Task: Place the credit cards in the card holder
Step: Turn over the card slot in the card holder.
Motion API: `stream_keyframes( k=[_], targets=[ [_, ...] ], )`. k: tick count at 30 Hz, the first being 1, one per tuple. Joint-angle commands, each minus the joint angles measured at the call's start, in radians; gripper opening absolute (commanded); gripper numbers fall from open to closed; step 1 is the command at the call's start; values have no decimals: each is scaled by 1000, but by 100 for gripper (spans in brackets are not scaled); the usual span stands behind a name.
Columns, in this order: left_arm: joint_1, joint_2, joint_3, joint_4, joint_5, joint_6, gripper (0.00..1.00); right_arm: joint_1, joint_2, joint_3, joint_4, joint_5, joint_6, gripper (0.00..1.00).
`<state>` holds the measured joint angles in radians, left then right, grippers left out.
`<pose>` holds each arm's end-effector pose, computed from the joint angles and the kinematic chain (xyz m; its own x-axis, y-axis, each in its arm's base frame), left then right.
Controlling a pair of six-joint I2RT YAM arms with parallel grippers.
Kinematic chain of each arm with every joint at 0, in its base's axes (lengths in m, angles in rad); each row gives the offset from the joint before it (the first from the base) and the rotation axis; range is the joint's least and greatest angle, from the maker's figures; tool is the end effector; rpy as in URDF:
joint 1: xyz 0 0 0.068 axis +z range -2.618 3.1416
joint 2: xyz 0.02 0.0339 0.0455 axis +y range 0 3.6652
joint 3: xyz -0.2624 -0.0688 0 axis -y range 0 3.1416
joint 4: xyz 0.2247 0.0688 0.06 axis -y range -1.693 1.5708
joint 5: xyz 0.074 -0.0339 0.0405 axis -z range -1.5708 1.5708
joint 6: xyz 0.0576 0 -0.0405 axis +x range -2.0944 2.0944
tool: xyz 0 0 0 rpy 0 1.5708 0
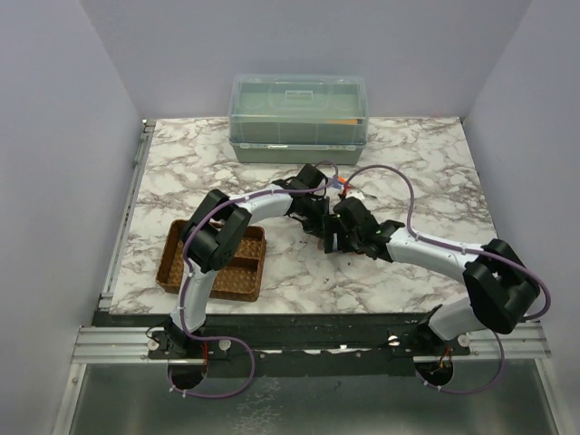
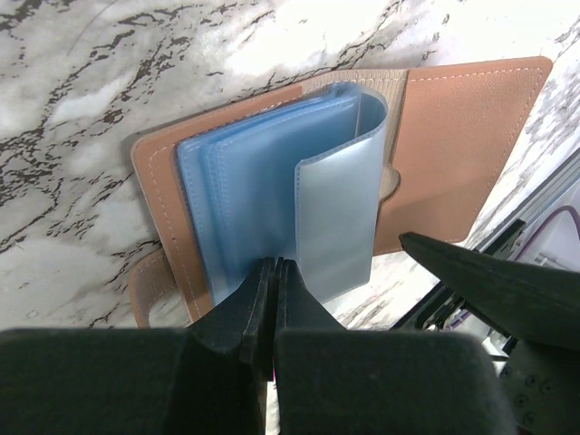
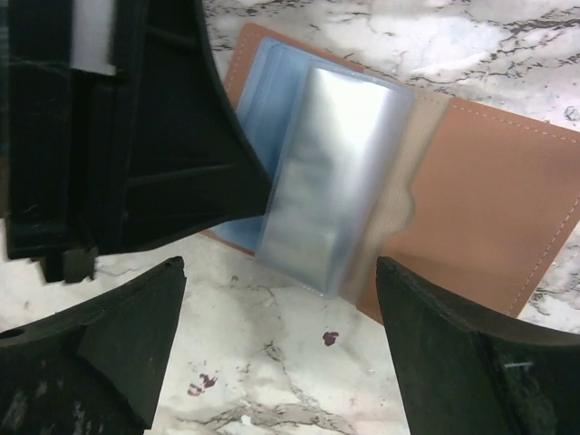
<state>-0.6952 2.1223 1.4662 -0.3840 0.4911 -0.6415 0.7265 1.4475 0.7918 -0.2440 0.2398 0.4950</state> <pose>0.3169 -0.2997 0.1398 -0.9783 0.1289 -0.1621 0.2031 0.7506 -0.6287 0.2208 0.1779 0.1827 -0.7692 -0.0662 -0.6356 -0.1926 0.9724 0.1317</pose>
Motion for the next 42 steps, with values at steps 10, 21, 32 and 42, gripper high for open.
stream_keyframes(
  k=[10,21,32,42],
  targets=[
    [-7,58,-10,-56,-95,41,0,14,151,58,-90,282,136,76],
    [-6,66,-5,-55,-82,36,0,3,48,29,-316,489,417,52],
    [-12,51,-10,-56,-93,43,0,-88,28,-27,-292,347,395,50],
    [-16,48,-6,-57,-80,42,0,-109,-120,70,-373,229,260,38]
  ],
)
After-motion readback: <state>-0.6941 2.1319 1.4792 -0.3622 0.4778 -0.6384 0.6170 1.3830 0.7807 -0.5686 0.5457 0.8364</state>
